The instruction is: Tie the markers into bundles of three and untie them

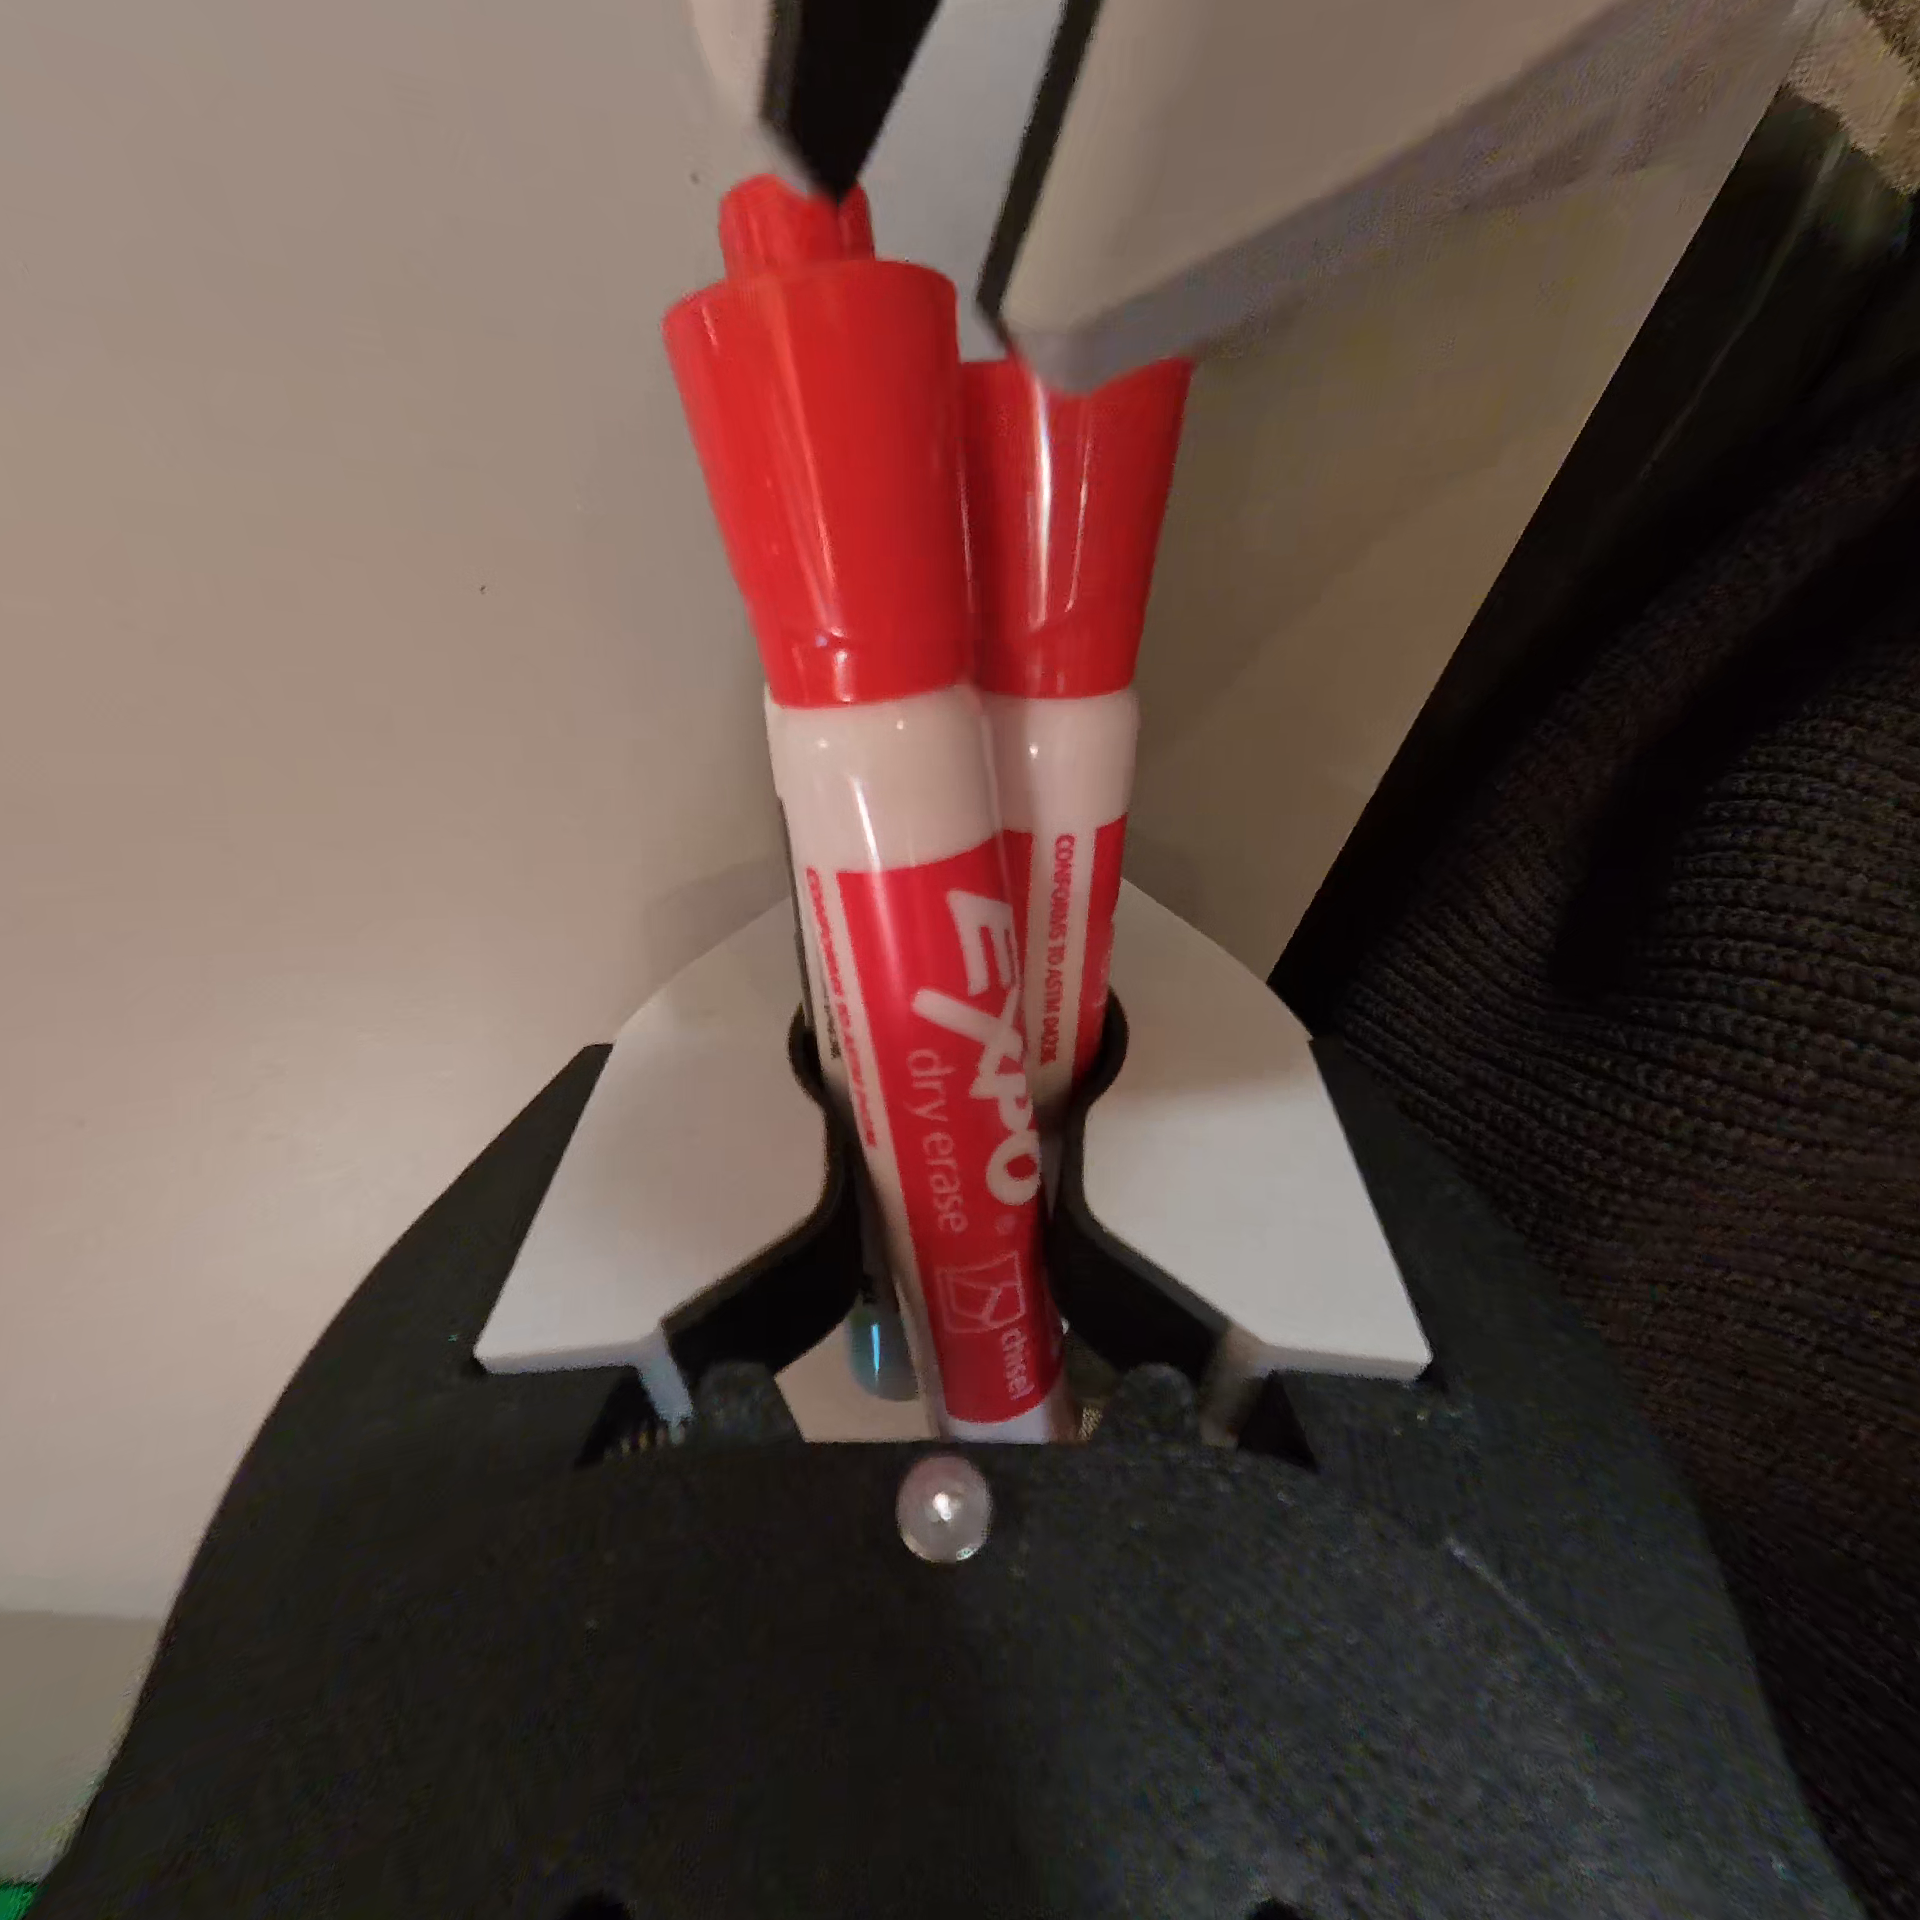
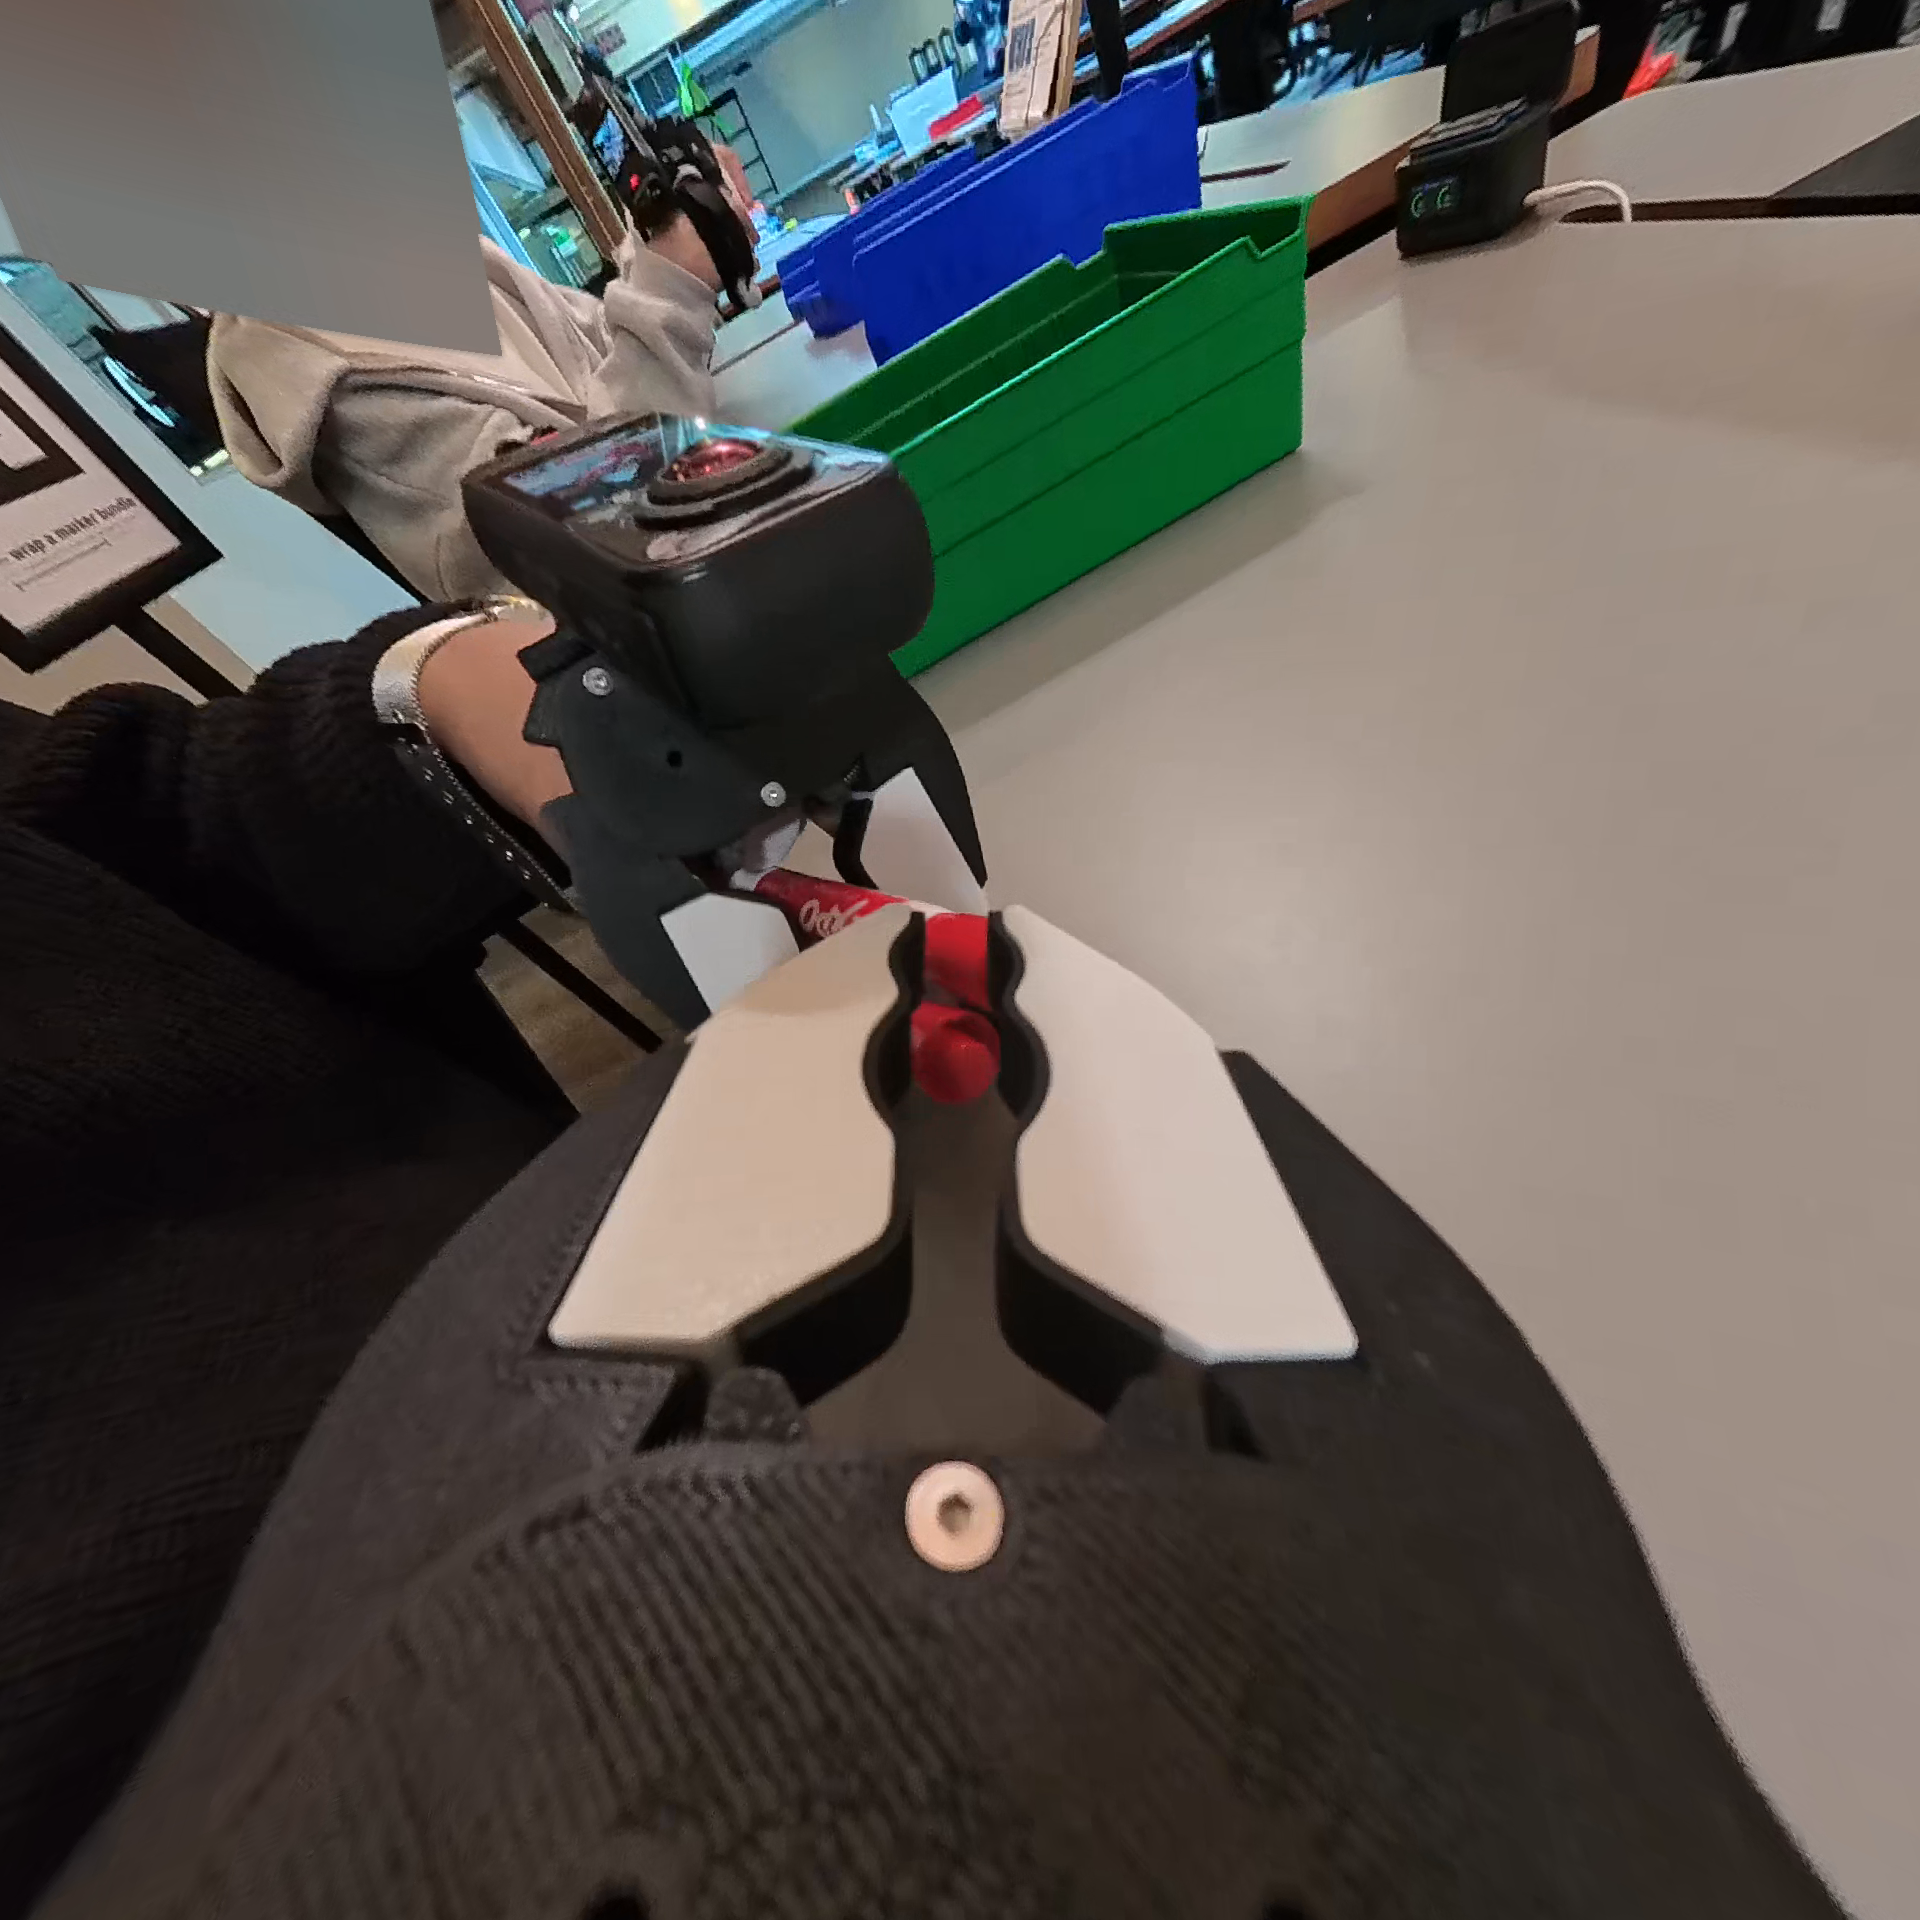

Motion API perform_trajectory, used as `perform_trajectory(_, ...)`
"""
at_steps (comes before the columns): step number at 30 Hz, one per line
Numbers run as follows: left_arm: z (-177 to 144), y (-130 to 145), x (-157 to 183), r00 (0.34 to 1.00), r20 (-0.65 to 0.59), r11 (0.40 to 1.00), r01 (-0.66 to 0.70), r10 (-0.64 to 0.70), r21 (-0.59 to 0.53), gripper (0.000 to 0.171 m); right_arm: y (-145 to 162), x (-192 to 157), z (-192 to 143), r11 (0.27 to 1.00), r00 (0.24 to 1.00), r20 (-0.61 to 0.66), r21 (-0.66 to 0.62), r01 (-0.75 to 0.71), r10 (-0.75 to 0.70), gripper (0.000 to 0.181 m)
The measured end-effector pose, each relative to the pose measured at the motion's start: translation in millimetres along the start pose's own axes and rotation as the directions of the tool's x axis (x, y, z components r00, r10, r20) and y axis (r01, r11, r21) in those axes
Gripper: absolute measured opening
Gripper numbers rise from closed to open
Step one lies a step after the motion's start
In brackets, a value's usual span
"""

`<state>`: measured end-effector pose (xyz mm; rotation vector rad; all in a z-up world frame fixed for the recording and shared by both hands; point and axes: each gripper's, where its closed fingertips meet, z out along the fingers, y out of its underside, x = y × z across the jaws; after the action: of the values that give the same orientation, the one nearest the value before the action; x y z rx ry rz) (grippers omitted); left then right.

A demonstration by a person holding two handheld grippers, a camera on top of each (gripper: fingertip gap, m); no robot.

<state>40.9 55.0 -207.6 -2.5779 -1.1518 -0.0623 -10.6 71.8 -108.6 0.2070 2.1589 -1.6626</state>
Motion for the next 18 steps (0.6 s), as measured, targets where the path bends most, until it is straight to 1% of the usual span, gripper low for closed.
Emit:
perform_trajectory(3, -3, -1, -5, 1.000, 0.028, 1.000, -0.003, 0.003, 0.010, 0.045, -3, 1, -3, 0.999, 0.999, 0.018, 0.018, -0.030, 0.030, 0.011)
perform_trajectory(6, -9, -3, -15, 0.992, 0.125, 1.000, -0.028, 0.027, 0.010, 0.045, -10, 5, -6, 0.998, 1.000, -0.009, 0.063, -0.020, 0.021, 0.017)
perform_trajectory(9, -10, 0, -9, 0.990, 0.122, 0.997, -0.068, 0.070, -0.022, 0.045, -17, 6, -9, 0.995, 1.000, -0.024, 0.103, -0.003, 0.006, 0.024)
perform_trajectory(12, -7, 2, -4, 0.986, 0.112, 0.992, -0.118, 0.122, -0.040, 0.045, -9, 3, -5, 0.998, 1.000, 0.014, 0.060, -0.023, 0.022, 0.028)
perform_trajectory(15, -7, 1, -2, 0.985, 0.103, 0.991, -0.133, 0.135, -0.029, 0.045, 1, -6, 1, 0.998, 0.994, 0.086, 0.002, -0.063, 0.062, 0.031)
perform_trajectory(17, -8, 0, -2, 0.986, 0.100, 0.991, -0.129, 0.130, -0.022, 0.045, 6, -11, 3, 0.999, 0.993, 0.106, -0.032, -0.044, 0.047, 0.030)
perform_trajectory(18, -8, 0, -2, 0.987, 0.095, 0.992, -0.126, 0.127, -0.021, 0.045, 8, -10, 4, 0.999, 0.995, 0.095, -0.041, -0.020, 0.024, 0.028)
